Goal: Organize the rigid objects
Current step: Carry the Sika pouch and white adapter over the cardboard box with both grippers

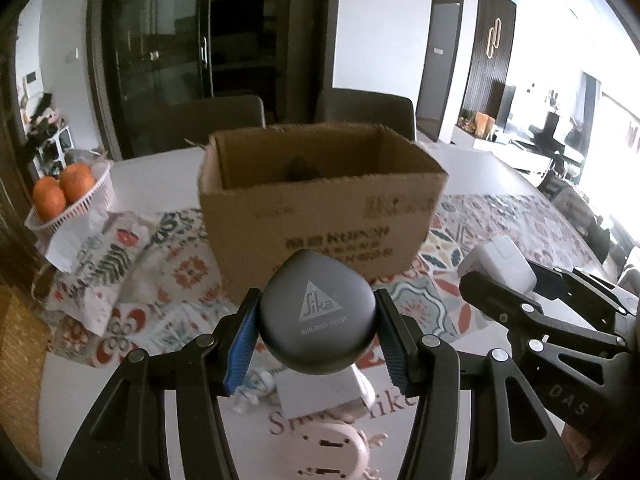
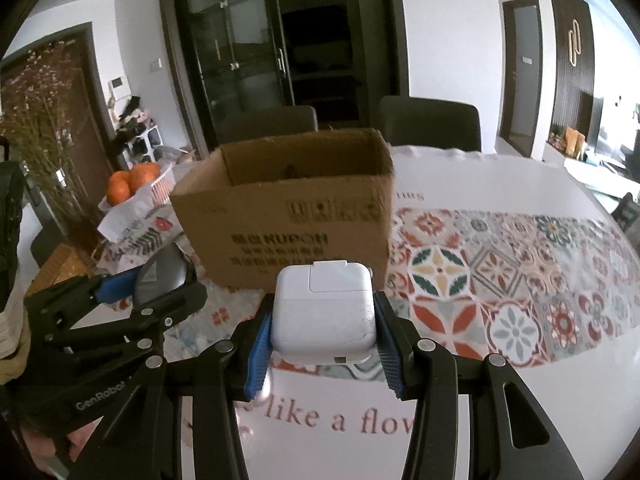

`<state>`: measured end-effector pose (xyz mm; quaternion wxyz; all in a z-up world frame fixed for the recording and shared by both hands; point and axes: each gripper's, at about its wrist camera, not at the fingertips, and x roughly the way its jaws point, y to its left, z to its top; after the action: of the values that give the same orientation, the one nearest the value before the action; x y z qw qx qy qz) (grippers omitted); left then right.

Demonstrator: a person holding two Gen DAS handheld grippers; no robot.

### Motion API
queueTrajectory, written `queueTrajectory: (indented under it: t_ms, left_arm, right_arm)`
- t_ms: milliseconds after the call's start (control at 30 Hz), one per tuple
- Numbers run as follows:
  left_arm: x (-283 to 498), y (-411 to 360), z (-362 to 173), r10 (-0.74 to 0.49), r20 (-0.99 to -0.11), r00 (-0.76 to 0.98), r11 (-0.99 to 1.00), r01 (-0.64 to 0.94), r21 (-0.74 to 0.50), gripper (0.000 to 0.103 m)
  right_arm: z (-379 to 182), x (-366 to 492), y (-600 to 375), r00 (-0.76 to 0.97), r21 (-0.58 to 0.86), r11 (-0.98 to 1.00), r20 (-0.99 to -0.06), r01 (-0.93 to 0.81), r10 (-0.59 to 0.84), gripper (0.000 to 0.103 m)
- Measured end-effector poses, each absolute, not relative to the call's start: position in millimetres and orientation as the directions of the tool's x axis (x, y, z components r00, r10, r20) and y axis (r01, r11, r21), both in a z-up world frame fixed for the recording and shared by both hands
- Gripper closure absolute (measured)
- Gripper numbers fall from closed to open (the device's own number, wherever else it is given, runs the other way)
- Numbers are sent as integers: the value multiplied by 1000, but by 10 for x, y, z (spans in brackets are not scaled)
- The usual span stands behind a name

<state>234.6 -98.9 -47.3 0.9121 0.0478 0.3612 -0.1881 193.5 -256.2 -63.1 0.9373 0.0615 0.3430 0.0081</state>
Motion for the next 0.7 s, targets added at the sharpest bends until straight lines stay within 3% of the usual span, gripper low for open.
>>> queueTrajectory:
  t_ms: [700]
  left_arm:
    - [2899,-853,16,-297,-631,716,929,369,-19,49]
  right_arm:
    - [-84,2496,-2391,802,79,997,-594,-12,57,56]
